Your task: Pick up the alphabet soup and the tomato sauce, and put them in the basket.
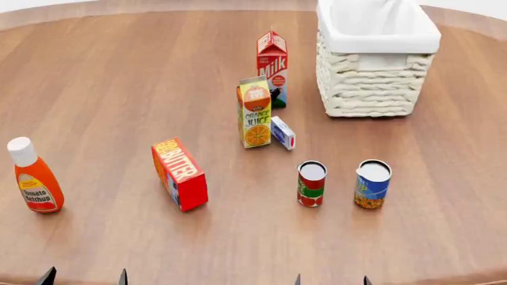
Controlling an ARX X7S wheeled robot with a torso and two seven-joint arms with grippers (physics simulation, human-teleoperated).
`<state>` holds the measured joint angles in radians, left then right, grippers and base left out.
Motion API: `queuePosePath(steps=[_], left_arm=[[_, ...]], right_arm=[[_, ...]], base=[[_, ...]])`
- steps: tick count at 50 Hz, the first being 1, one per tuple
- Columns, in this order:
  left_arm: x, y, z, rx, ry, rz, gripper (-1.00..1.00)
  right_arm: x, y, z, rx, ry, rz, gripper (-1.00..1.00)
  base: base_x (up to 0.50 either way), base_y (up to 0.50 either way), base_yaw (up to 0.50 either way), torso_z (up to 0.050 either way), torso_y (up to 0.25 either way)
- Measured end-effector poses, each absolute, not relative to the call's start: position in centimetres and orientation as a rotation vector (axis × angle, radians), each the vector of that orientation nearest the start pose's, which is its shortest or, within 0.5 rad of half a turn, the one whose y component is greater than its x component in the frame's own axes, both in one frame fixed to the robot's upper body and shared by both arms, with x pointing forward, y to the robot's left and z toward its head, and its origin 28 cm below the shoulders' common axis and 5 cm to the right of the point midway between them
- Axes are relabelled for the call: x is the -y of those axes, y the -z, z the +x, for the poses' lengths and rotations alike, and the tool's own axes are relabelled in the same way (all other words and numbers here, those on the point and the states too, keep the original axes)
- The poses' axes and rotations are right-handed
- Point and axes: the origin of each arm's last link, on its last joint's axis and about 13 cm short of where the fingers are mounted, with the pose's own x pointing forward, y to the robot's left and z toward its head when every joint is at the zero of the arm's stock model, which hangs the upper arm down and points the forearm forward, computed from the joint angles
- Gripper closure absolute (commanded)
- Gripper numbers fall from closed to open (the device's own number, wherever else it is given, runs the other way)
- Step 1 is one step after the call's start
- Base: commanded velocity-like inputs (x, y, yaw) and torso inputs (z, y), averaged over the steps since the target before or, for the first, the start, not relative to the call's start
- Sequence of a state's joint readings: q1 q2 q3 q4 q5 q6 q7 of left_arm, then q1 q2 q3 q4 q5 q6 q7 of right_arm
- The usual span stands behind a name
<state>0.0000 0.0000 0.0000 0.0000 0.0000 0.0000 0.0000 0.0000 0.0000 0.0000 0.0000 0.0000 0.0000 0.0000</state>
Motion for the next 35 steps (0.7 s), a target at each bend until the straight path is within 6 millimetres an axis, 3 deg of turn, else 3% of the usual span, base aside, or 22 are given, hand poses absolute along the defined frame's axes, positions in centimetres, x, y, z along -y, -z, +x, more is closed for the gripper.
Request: queuePosePath(steps=[17, 28, 35], left_arm=[[-20.8, -2.5, 21.1, 0.039, -0.01, 0.019, -1.0], [-21.3, -9.3, 21.2, 0.259, -0.02, 0.062, -1.0], [-21.5, -13.2, 19.9, 0.415, -0.019, 0.078, -1.0]], right_arm=[[9.7, -2.3, 21.5, 0.03, 0.005, -0.022, -1.0], [9.8, -9.1, 22.1, 0.228, 0.02, -0.07, -1.0], [9.8, -12.5, 21.0, 0.352, 0.027, -0.091, -1.0]], base=[[0.0, 0.0, 0.0, 0.0, 0.0], [0.0, 0.0, 0.0, 0.002, 0.0], [0.0, 0.0, 0.0, 0.05, 0.059]])
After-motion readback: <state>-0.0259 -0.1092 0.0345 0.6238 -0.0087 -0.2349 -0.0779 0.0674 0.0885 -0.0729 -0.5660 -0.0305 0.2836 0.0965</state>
